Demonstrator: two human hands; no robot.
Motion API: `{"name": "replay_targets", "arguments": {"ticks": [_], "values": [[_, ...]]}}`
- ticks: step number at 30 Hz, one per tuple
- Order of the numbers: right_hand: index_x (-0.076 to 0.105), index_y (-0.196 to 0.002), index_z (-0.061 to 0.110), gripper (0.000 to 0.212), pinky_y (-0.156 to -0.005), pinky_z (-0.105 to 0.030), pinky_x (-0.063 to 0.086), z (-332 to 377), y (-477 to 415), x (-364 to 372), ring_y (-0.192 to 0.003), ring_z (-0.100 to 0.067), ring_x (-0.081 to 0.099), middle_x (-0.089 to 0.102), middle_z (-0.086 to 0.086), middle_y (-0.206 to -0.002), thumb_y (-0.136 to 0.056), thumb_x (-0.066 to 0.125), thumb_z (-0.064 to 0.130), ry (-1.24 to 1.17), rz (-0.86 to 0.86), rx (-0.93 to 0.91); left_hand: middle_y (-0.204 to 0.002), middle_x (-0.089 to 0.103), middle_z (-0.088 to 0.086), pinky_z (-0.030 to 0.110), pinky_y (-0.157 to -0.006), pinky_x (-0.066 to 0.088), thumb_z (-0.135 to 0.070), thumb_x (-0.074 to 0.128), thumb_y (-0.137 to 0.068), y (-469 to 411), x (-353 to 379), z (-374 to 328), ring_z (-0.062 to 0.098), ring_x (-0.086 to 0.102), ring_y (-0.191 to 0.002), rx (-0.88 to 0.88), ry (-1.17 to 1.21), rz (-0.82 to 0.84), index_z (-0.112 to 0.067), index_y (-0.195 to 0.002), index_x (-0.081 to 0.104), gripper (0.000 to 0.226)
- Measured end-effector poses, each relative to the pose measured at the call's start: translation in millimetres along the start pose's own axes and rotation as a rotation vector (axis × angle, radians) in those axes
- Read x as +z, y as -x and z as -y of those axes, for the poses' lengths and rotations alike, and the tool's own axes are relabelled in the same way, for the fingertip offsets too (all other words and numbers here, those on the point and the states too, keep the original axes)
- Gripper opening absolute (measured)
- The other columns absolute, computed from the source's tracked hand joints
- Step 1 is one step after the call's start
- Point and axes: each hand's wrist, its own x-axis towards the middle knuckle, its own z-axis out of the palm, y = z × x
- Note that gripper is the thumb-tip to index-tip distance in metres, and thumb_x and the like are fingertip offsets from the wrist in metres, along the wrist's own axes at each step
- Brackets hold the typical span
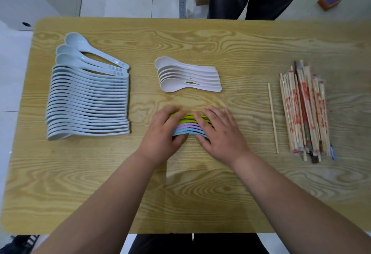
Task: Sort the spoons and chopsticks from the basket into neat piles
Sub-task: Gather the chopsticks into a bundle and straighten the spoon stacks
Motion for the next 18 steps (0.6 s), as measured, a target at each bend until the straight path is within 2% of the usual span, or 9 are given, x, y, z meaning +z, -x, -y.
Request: {"name": "replay_targets", "arguments": {"ticks": [2,6,10,14,18], "values": [[0.041,-0.153,0.025,0.059,-0.118,-0.058,0.026,-0.8,1.0,0.6,-0.144,-0.031,0.037,0.049,-0.009,-0.149,-0.100,0.045,0.050,-0.004,0.004,-0.007,-0.137,0.052,0.013,0.033,-0.113,0.032,-0.032,0.076,-0.077,2.5,-1.4,-2.0,0.027,0.045,-0.128,-0.105,0.038,-0.010,-0.009,-0.145,0.047,0.078],[0.036,-0.155,0.030,0.061,-0.117,-0.060,0.025,-0.9,4.2,0.3,-0.146,-0.033,0.034,0.048,-0.010,-0.148,-0.098,0.050,0.049,0.005,0.026,0.002,-0.129,0.060,0.000,0.032,-0.108,0.033,-0.032,0.088,-0.069,7.7,-8.0,-1.1,0.021,0.042,-0.120,-0.253,0.035,-0.047,-0.010,-0.146,0.043,0.092],[0.041,-0.153,0.025,0.063,-0.117,-0.062,0.024,7.2,2.9,1.9,-0.145,-0.033,0.034,0.049,-0.012,-0.145,-0.096,0.047,0.053,0.022,0.018,0.051,-0.129,0.056,-0.014,0.023,-0.105,0.033,-0.026,0.088,-0.070,10.8,-10.2,-4.5,0.014,0.044,-0.122,-0.316,0.132,-0.044,-0.016,-0.146,0.044,0.088],[0.049,-0.147,0.017,0.063,-0.115,-0.059,0.027,13.9,-1.9,2.5,-0.138,-0.030,0.043,0.055,-0.010,-0.138,-0.094,0.052,0.051,0.029,-0.050,0.062,-0.127,0.050,-0.012,0.017,-0.101,0.033,-0.024,0.088,-0.070,9.8,-10.6,-7.7,0.009,0.046,-0.122,-0.370,0.171,-0.059,-0.020,-0.141,0.050,0.080],[0.047,-0.150,0.026,0.059,-0.111,-0.057,0.032,12.1,-3.3,3.9,-0.128,-0.033,0.051,0.057,-0.011,-0.130,-0.096,0.054,0.049,0.008,-0.076,0.026,-0.119,0.049,-0.014,0.020,-0.097,0.039,-0.016,0.089,-0.068,12.0,-10.0,-7.5,0.007,0.049,-0.114,-0.329,0.177,-0.102,-0.016,-0.127,0.056,0.068]]}}
